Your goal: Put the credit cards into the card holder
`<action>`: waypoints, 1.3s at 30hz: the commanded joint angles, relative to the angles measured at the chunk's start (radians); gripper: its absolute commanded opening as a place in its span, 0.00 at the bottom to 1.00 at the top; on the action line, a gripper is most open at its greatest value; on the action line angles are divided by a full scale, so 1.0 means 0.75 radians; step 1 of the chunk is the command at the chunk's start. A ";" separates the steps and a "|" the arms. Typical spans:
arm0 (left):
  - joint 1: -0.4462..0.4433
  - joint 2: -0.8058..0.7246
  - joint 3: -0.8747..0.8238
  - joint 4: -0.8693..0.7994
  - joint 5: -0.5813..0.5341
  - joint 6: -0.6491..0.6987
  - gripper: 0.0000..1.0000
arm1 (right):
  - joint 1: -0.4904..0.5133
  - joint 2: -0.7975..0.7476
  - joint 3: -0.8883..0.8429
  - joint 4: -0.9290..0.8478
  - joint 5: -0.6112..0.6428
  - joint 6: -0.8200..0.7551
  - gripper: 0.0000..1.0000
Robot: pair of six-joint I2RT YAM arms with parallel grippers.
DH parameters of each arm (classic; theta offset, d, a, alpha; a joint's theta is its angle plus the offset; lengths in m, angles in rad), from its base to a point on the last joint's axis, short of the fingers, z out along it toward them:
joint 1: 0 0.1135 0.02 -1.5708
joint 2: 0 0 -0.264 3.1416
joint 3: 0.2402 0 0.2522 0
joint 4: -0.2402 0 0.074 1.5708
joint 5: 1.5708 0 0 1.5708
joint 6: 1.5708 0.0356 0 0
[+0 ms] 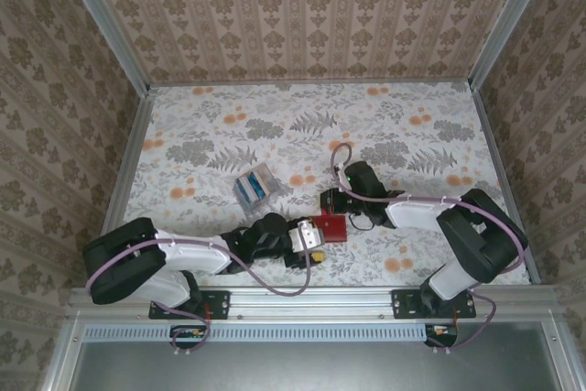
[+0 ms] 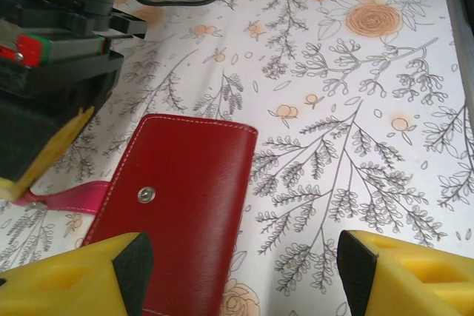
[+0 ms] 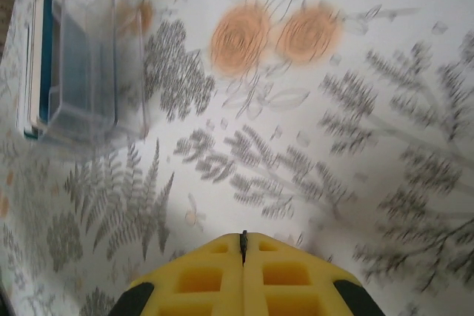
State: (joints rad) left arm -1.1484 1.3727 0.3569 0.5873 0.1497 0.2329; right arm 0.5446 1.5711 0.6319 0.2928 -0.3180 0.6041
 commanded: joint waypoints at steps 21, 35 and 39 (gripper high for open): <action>0.284 0.541 0.179 0.502 0.173 -0.330 0.71 | -0.270 0.029 -0.069 0.164 -0.312 -0.057 0.00; 0.333 0.730 0.160 0.843 0.200 -0.497 0.70 | -0.217 0.050 -0.108 0.127 -0.298 -0.112 0.00; 0.333 0.725 0.156 0.835 0.205 -0.493 0.70 | -0.218 0.014 -0.105 0.096 -0.291 -0.112 0.00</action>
State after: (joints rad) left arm -0.8997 1.9102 0.4725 1.1687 0.2844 -0.1135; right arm 0.3763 1.6047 0.5625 0.3855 -0.5247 0.5453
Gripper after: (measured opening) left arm 0.699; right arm 0.058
